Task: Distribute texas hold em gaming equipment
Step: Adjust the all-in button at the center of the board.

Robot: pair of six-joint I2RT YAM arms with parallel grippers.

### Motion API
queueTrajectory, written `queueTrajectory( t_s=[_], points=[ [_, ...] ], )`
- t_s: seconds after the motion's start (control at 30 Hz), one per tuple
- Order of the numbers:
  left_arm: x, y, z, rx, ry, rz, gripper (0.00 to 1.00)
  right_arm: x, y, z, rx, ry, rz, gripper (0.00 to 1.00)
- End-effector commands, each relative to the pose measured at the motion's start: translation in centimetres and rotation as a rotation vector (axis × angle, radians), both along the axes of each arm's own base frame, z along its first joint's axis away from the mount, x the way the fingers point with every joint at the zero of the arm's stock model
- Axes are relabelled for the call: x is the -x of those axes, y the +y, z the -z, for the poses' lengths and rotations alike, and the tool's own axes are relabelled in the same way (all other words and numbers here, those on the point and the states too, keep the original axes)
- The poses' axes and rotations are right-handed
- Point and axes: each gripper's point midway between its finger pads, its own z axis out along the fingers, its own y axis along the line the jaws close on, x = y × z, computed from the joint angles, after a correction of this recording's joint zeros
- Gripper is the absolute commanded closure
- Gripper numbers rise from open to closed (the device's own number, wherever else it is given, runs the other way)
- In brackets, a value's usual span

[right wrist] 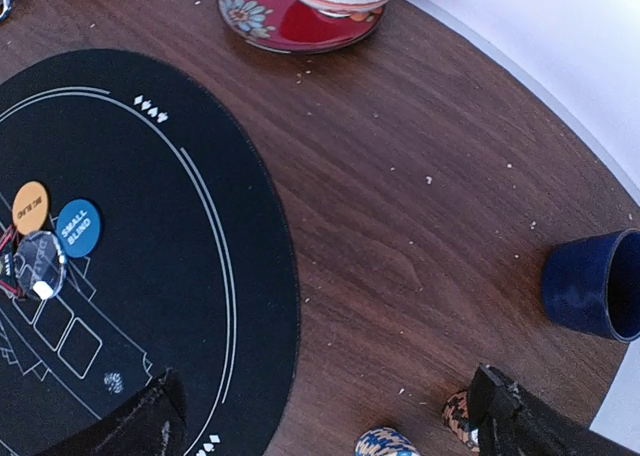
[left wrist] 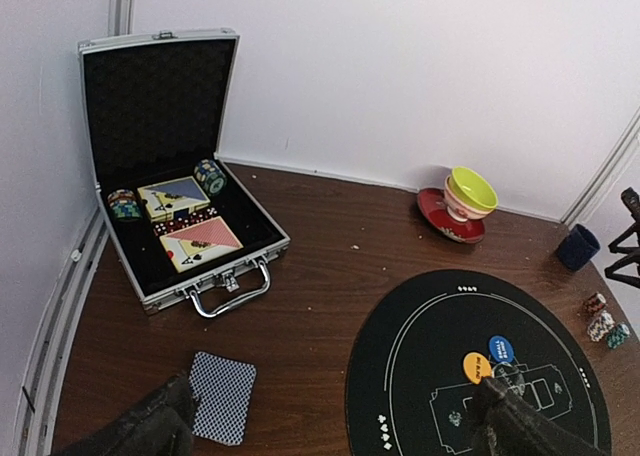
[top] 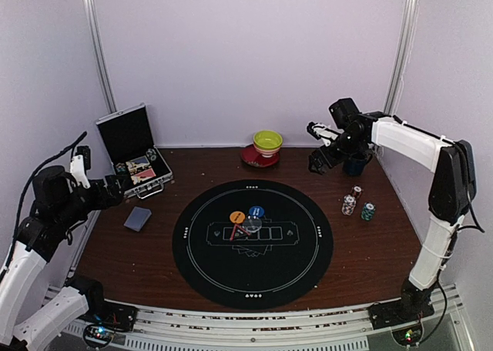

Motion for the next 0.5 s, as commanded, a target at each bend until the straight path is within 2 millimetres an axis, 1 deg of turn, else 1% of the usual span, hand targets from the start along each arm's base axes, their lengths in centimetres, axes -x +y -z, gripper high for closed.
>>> queueTrajectory(
  t_s=[0.0,0.1,0.27,0.47],
  points=[
    [0.1,-0.9,-1.7,0.001,-0.079,0.056,0.02,1.3,1.5,-1.6,-0.023,-0.051,-0.101,0.0],
    [0.2,-1.2,-1.8,0.0,-0.083,0.073,0.02,1.9,2.0,-1.2,-0.021,-0.044,-0.12,0.0],
    [0.6,-1.3,-2.2,-0.001,-0.102,0.085,0.02,2.0,1.5,0.1,0.003,-0.037,-0.111,0.0],
    [1.2,-1.2,-2.9,-0.004,-0.137,0.09,0.02,1.9,1.0,-0.3,0.019,-0.048,-0.082,0.0]
  ],
)
